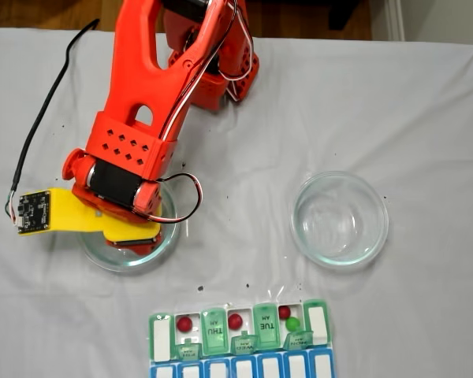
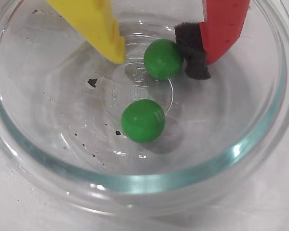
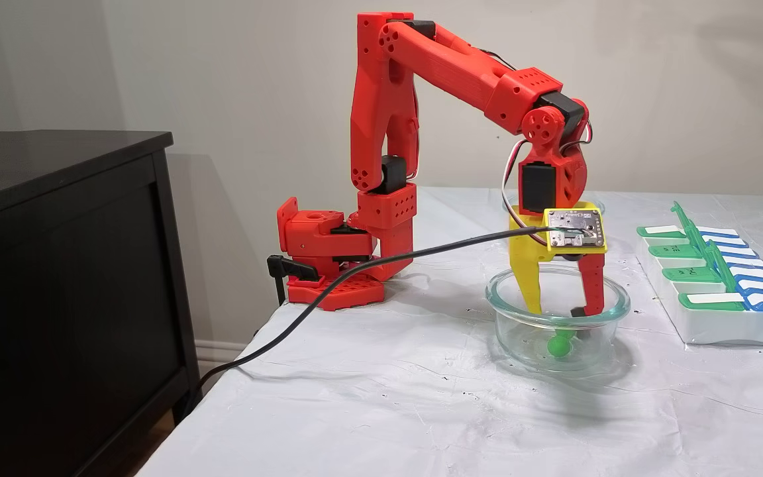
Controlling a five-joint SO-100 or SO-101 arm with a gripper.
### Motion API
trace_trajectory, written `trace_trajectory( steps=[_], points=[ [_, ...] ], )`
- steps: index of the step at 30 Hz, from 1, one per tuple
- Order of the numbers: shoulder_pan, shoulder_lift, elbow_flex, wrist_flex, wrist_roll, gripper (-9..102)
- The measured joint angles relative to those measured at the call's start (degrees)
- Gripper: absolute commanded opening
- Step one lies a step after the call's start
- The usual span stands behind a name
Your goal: Sort medicines into box.
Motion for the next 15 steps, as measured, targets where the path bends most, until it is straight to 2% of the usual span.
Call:
trace_trajectory(
  steps=[15],
  points=[
    [0.0,0.0,1.2,-2.4,0.0,18]
  ],
)
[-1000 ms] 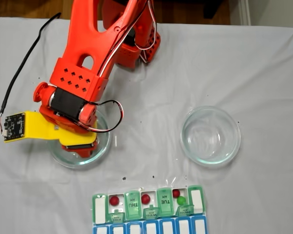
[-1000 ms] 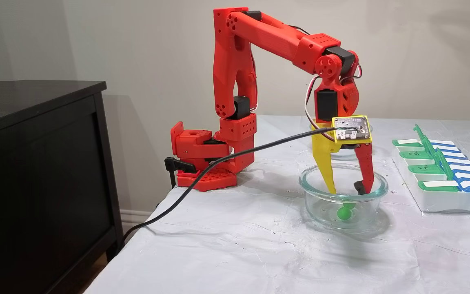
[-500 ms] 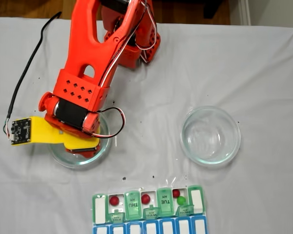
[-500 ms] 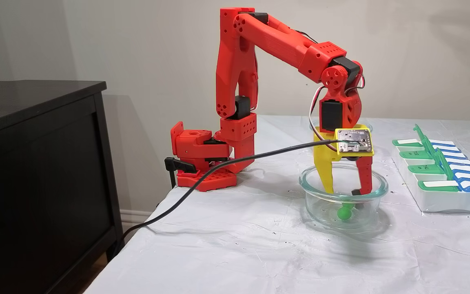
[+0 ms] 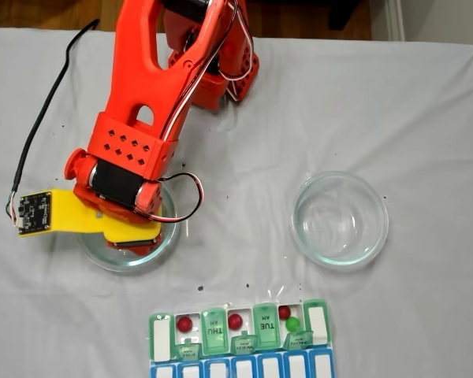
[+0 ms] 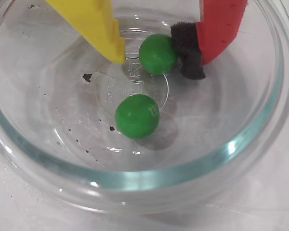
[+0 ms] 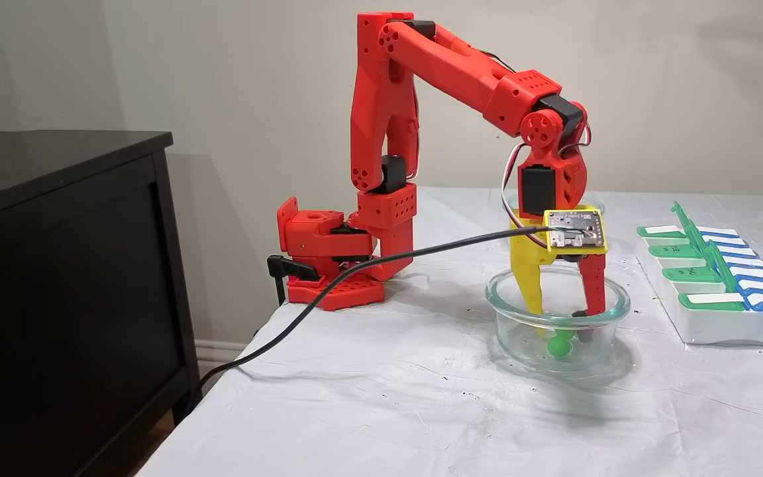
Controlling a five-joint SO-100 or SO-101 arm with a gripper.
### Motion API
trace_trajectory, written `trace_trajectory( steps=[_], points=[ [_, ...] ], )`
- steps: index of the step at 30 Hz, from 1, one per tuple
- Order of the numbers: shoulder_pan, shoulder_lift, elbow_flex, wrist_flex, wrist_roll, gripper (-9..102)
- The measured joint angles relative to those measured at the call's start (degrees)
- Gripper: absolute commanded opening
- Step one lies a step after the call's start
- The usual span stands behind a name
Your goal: Sort medicines into box.
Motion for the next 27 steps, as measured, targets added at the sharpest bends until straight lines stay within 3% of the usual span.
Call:
trace_trajectory(
  steps=[12,27],
  points=[
    [-0.1,0.0,0.4,-1.2,0.0,18],
    [-0.1,0.4,1.1,-2.4,0.0,3]
  ],
)
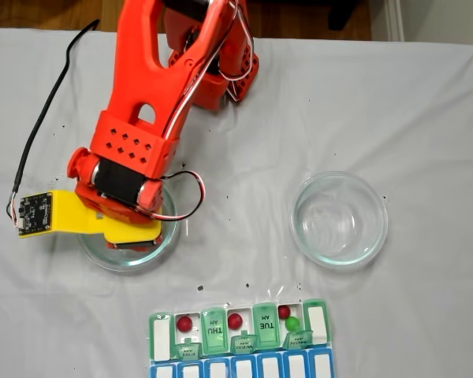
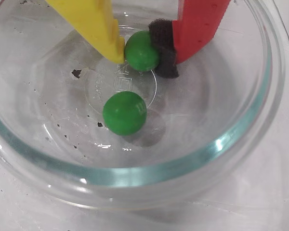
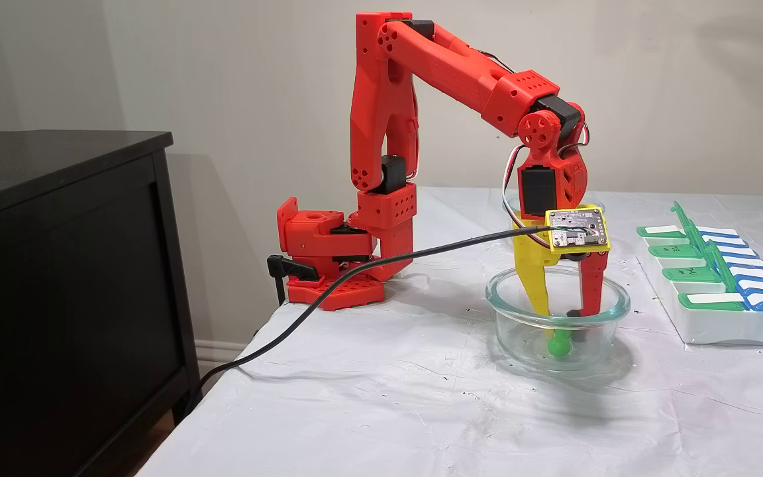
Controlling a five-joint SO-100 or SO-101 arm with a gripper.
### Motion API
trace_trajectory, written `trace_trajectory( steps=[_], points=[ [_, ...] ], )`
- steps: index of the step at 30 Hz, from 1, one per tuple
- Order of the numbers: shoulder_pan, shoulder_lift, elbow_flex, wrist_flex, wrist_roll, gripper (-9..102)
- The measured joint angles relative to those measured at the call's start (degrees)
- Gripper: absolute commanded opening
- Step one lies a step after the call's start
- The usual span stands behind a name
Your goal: Sort medicines into box.
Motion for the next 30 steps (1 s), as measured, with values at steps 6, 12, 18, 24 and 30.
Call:
trace_trajectory(
  steps=[6,12,18,24,30],
  points=[
    [0.0,0.0,0.0,-1.1,0.0,0],
    [0.0,0.6,0.1,0.7,-0.4,0],
    [0.3,6.8,0.1,3.6,0.6,0],
    [1.4,16.2,-0.2,4.7,4.7,0],
    [-2.1,25.7,-0.2,-1.1,13.7,0]
  ],
)
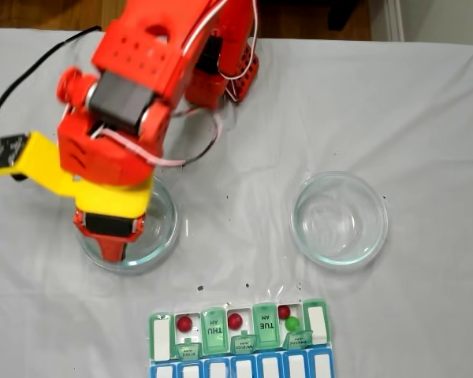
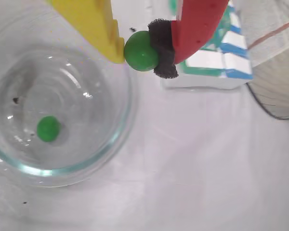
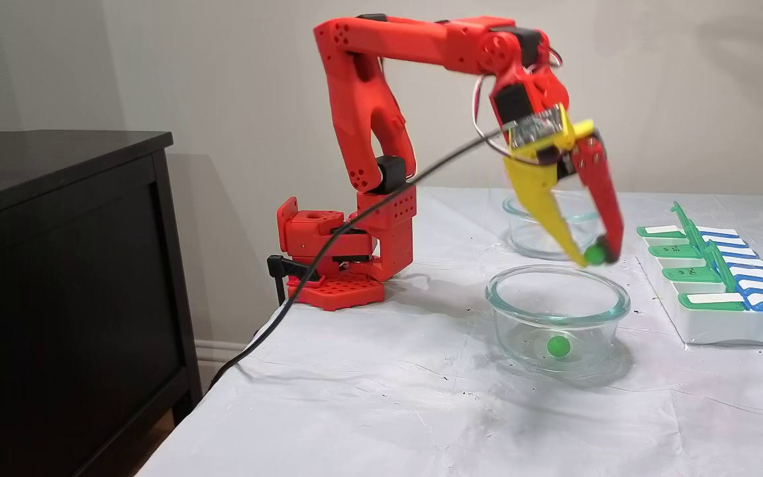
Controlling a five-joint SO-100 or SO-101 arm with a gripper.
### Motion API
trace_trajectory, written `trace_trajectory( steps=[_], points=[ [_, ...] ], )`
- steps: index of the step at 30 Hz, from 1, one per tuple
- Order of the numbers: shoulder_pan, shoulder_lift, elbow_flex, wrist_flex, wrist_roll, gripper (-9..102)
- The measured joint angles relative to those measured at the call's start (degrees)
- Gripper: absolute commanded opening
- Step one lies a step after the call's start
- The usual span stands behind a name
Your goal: Sort medicines into box.
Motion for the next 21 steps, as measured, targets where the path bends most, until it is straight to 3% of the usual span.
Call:
trace_trajectory(
  steps=[11,21],
  points=[
    [-16.6,3.4,4.8,-17.6,6.0,0],
    [-23.1,-3.2,10.4,-27.6,5.5,0]
  ],
)
